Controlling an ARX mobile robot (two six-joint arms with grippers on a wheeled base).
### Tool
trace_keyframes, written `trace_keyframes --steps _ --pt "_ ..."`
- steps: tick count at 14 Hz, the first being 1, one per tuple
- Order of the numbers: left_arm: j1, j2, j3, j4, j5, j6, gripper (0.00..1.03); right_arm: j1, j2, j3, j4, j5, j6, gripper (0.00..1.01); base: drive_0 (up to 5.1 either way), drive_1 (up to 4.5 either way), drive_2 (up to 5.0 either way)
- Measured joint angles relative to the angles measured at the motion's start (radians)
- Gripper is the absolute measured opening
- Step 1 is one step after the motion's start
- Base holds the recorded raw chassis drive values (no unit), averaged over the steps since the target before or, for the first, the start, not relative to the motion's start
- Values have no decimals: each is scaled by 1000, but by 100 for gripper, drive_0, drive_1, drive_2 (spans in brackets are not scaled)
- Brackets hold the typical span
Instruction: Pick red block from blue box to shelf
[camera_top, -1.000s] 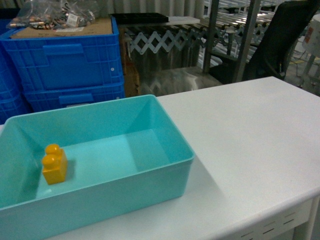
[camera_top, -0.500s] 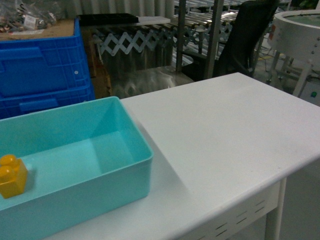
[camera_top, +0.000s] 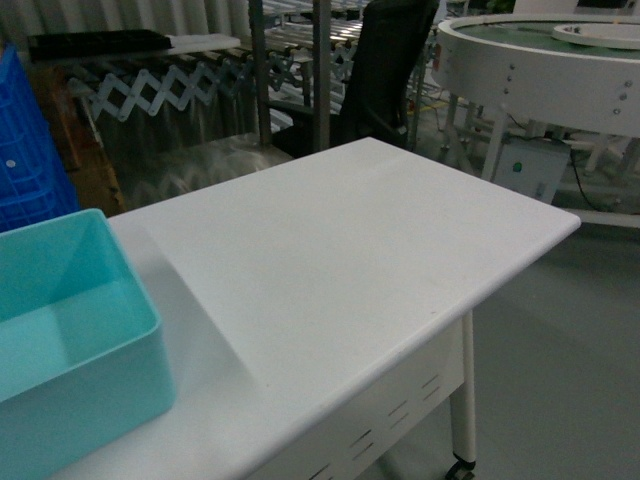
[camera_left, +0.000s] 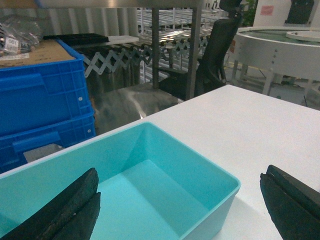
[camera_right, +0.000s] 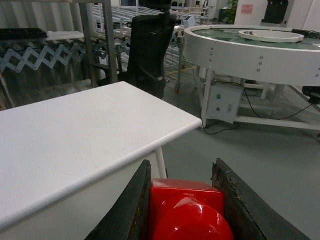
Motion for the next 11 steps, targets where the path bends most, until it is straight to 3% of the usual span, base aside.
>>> trace_keyframes --steps 11 --pt "0 0 0 0 0 0 98 0 0 0 0 0 0 29 -148 -148 -148"
